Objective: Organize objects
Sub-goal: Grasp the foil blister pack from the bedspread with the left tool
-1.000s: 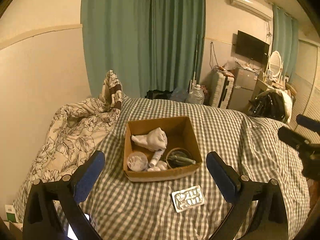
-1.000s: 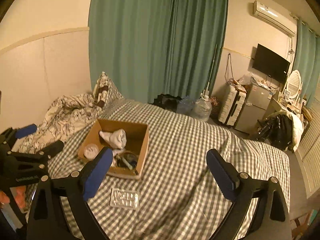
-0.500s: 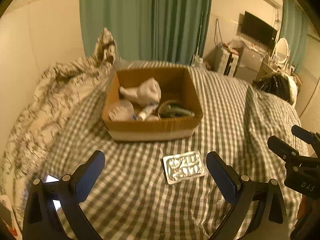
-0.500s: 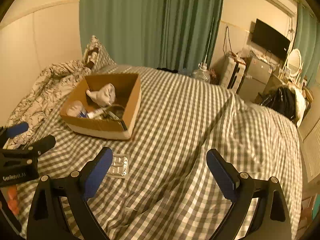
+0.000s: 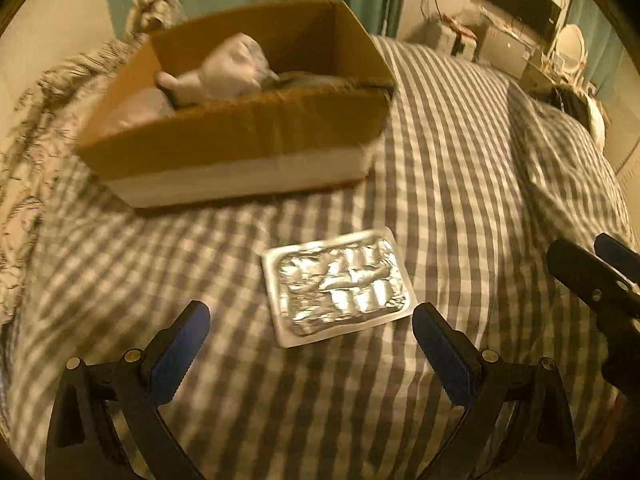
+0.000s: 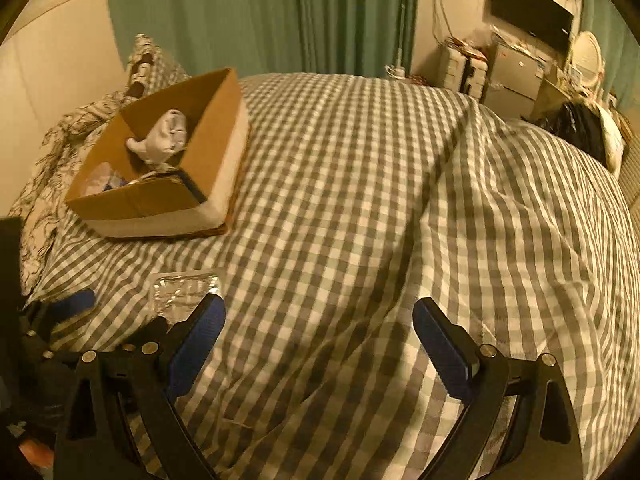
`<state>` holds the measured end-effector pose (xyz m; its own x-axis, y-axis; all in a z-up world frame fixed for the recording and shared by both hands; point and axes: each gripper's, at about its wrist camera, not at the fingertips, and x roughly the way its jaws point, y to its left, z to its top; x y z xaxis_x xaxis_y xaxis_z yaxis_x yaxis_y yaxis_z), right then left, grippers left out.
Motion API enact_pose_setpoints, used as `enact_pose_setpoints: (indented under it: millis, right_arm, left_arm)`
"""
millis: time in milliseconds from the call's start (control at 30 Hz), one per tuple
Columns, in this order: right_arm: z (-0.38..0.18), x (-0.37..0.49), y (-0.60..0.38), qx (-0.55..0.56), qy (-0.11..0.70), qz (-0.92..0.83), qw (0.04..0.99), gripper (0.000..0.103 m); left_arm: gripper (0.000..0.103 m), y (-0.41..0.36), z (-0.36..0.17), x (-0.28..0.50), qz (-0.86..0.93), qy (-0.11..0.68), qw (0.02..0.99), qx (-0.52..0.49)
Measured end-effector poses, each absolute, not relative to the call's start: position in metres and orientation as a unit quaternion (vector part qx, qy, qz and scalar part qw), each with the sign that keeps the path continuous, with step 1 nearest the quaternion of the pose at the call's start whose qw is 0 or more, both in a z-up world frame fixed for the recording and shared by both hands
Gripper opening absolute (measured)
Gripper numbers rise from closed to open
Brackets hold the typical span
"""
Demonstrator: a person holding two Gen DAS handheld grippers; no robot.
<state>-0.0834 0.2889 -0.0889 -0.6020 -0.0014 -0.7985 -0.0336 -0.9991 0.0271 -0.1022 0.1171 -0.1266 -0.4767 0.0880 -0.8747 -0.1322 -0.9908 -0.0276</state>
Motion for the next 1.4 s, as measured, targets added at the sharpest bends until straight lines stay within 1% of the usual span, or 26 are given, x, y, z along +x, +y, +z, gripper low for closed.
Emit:
enact_pose_setpoints:
  millis: [367,567,600,633,667,700,733,767,800,867,900,933,1033,1133,1233,1300,1400]
  right_arm:
    - [-0.101,-0.094,0.301,-0.465,0.04,0.883,0.039,0.095]
    - [-0.108,-0.096,0.301,-0.471,0.036,0.88,0.047,0.095]
    - [-0.109,-0.095,0.3,-0.471,0.035,0.88,0.048,0.095]
    - [-0.109,-0.095,0.3,-0.471,0.034,0.88,0.05,0.095]
    - [-0.11,-0.094,0.3,-0.47,0.031,0.881,0.053,0.095]
    - [-0.11,-0.094,0.3,-0.469,0.029,0.881,0.054,0.095]
    - [-0.111,-0.093,0.299,-0.469,0.028,0.881,0.056,0.095]
    - [-0.111,-0.092,0.299,-0.467,0.025,0.882,0.058,0.095]
    - [-0.11,-0.091,0.298,-0.465,0.024,0.883,0.059,0.095]
    - [-0.108,-0.088,0.297,-0.457,0.02,0.887,0.061,0.095]
    - [-0.107,-0.087,0.296,-0.454,0.018,0.889,0.062,0.095]
    - [-0.105,-0.085,0.294,-0.449,0.014,0.891,0.062,0.095]
    - [-0.104,-0.083,0.291,-0.446,0.006,0.893,0.063,0.095]
    - [-0.104,-0.082,0.289,-0.446,0.002,0.893,0.063,0.095]
    - [-0.105,-0.083,0.289,-0.448,0.004,0.892,0.062,0.095]
    - [-0.107,-0.084,0.29,-0.451,0.007,0.89,0.06,0.095]
    - [-0.108,-0.084,0.292,-0.454,0.016,0.889,0.055,0.095]
  left_arm:
    - [0.103,0.147,-0.158,-0.122,0.842,0.049,0.081,-0.53]
    - [0.102,0.136,-0.171,-0.129,0.833,0.015,0.09,-0.546]
    - [0.099,0.135,-0.171,-0.129,0.833,0.011,0.094,-0.546]
    - [0.093,0.133,-0.17,-0.127,0.833,0.007,0.098,-0.545]
    - [0.09,0.131,-0.168,-0.126,0.833,0.003,0.101,-0.544]
    - [0.084,0.129,-0.168,-0.125,0.834,-0.002,0.104,-0.543]
    - [0.074,0.126,-0.166,-0.123,0.834,-0.007,0.107,-0.542]
    - [0.07,0.122,-0.165,-0.121,0.835,-0.011,0.106,-0.54]
    - [0.062,0.118,-0.164,-0.121,0.835,-0.016,0.106,-0.54]
    - [0.053,0.11,-0.161,-0.118,0.834,-0.03,0.106,-0.541]
    - [0.044,0.106,-0.16,-0.116,0.834,-0.036,0.105,-0.541]
    - [0.04,0.103,-0.158,-0.115,0.834,-0.039,0.103,-0.54]
    - [0.04,0.096,-0.148,-0.108,0.838,-0.038,0.101,-0.535]
    - [0.041,0.091,-0.137,-0.102,0.851,-0.019,0.085,-0.517]
    - [0.041,0.094,-0.128,-0.11,0.864,0.028,0.075,-0.497]
    - [0.041,0.097,-0.128,-0.116,0.869,0.077,0.07,-0.483]
    - [0.041,0.105,-0.135,-0.129,0.866,0.097,0.091,-0.483]
